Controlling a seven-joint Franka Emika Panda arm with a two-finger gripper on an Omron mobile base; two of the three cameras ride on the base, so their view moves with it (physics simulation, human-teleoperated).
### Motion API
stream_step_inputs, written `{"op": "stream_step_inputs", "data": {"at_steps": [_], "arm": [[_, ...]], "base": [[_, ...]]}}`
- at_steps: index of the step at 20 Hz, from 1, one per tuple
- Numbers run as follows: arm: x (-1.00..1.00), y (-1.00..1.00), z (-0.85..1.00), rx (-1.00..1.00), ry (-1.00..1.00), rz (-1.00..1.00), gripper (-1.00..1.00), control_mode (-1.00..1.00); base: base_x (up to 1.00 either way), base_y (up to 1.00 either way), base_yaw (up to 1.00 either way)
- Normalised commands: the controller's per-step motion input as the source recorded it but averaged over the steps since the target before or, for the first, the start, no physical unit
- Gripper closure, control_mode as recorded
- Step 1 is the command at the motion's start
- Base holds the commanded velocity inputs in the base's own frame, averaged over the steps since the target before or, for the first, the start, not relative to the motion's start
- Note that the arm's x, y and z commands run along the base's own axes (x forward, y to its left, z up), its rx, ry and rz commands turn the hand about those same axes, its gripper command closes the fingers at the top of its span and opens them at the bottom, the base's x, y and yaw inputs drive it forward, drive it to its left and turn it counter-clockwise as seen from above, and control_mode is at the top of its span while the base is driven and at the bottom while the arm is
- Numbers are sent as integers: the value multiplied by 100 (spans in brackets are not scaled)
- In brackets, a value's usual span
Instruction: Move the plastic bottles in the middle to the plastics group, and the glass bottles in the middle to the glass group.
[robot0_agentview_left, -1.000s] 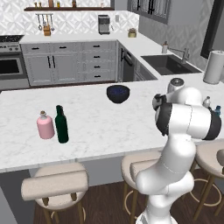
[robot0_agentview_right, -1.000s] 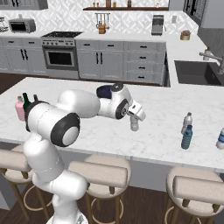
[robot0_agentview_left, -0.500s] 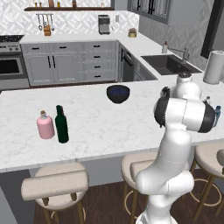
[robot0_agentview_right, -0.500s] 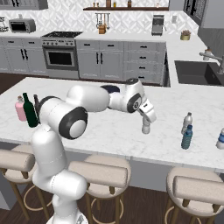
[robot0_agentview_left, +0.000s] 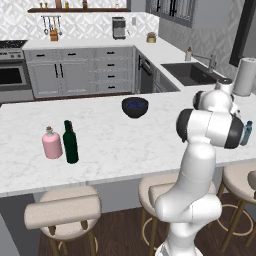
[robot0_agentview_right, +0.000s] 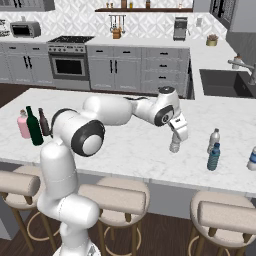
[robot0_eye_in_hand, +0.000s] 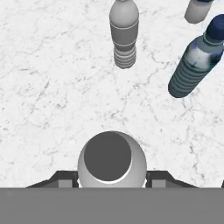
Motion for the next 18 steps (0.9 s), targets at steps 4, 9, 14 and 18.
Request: {"op": "stream_step_inputs", "data": {"at_steps": [4,9,14,18], "arm": [[-14,0,0,-11,-8,-9,100,-100],[-21,-5,0,-9,-2,-8,100,-100],[-4,-22,5,-3,1,-5,100,-100],[0,-40,19,0,5,-6,100,-100]], "base": [[0,0,0],[0,0,0],[0,0,0],[0,0,0]]}}
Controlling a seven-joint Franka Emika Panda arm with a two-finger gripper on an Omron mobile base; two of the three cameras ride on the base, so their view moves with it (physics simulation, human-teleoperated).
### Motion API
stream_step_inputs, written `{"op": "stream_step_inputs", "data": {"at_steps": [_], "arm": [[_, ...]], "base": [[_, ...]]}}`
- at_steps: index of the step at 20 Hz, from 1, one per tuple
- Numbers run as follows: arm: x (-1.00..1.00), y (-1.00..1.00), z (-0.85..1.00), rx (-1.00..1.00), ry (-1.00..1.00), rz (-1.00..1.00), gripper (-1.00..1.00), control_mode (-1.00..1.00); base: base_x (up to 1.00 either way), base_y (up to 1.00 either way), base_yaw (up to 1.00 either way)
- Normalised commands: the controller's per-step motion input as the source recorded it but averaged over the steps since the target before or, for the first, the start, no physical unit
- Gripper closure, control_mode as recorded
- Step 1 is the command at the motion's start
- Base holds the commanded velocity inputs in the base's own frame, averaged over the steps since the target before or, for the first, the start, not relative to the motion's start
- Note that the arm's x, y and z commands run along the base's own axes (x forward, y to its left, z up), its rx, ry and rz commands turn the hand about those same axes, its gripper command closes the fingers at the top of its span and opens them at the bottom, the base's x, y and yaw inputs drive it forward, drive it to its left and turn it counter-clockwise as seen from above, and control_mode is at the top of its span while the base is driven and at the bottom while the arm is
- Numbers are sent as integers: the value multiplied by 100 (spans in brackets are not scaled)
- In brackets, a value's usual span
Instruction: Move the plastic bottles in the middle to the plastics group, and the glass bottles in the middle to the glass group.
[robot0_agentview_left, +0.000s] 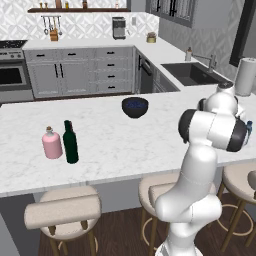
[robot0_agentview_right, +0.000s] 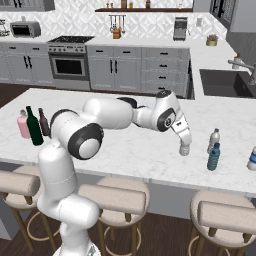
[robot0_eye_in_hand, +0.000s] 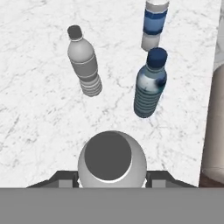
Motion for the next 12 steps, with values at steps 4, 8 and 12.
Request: {"op": "stream_step_inputs", "data": {"at_steps": [4,8,12], "arm": [[0,-45,13,0,4,-7,100,-100],[-1,-41,4,0,5,-8,100,-100],[-3,-10,-2,0,4,-6,100,-100]], "base": [[0,0,0],[0,0,0],[0,0,0]]}}
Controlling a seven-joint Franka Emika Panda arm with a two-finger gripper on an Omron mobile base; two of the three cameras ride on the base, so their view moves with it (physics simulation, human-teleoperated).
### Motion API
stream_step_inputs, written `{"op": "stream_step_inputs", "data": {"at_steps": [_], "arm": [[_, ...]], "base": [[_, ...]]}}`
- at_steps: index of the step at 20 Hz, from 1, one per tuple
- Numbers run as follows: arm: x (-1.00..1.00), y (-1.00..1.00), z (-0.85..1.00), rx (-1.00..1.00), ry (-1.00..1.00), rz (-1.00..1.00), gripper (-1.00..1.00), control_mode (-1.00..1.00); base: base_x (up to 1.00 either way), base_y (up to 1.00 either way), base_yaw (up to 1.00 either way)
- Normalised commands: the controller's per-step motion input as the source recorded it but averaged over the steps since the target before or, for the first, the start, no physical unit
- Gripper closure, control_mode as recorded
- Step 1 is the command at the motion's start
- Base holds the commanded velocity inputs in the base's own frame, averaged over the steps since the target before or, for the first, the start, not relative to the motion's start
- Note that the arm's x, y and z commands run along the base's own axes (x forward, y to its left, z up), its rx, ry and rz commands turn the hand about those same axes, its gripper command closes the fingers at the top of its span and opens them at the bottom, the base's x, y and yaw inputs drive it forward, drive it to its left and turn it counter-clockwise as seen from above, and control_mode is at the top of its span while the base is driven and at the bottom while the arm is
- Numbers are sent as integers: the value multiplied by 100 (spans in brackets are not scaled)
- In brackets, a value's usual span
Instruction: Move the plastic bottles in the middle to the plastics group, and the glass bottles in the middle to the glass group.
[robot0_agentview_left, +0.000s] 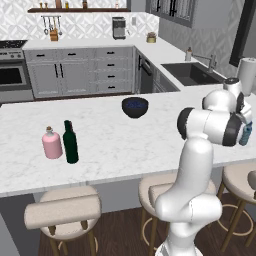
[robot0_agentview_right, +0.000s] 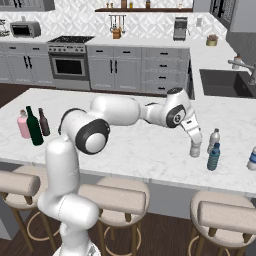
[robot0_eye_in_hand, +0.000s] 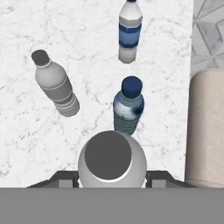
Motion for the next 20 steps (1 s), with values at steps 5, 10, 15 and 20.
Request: {"op": "stream_step_inputs", "data": {"at_steps": [5,10,15,20], "arm": [[0,0,-7,0,3,-1,100,-100],[0,3,-49,3,0,0,100,-100],[0,0,-41,5,0,0,100,-100],[0,0,-7,1,0,0,100,-100]], "base": [[0,0,0],[0,0,0],[0,0,0],[0,0,0]]}}
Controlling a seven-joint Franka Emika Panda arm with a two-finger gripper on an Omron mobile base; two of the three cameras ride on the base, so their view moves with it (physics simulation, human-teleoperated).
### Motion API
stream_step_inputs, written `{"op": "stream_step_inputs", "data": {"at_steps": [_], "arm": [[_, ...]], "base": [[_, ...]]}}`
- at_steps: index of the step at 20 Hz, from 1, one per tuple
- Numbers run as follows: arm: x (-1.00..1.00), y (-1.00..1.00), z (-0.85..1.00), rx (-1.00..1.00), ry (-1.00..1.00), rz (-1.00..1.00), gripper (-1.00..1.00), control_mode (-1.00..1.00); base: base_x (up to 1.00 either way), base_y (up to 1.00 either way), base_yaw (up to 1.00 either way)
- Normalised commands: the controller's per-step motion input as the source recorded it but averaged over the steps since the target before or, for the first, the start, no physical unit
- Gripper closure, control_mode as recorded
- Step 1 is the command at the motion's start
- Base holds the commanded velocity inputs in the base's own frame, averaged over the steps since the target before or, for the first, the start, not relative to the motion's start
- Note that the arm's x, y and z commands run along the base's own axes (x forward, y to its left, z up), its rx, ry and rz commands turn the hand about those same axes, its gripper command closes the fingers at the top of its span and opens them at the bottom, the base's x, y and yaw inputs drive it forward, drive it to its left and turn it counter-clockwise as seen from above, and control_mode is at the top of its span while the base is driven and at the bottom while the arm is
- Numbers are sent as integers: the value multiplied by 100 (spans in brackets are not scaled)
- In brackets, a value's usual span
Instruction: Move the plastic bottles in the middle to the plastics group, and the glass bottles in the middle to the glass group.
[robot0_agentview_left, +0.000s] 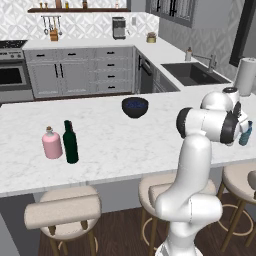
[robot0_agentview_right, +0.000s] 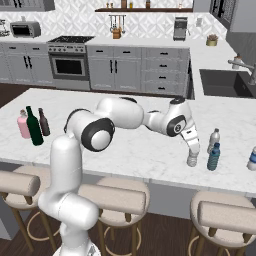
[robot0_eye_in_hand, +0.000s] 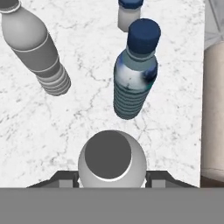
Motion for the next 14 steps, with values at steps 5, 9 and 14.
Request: {"op": "stream_step_inputs", "data": {"at_steps": [5,9,14], "arm": [[15,-19,0,0,-2,0,100,-100],[15,-11,0,0,-6,0,100,-100],[10,-6,0,0,-2,0,100,-100]], "base": [[0,0,0],[0,0,0],[0,0,0]]}}
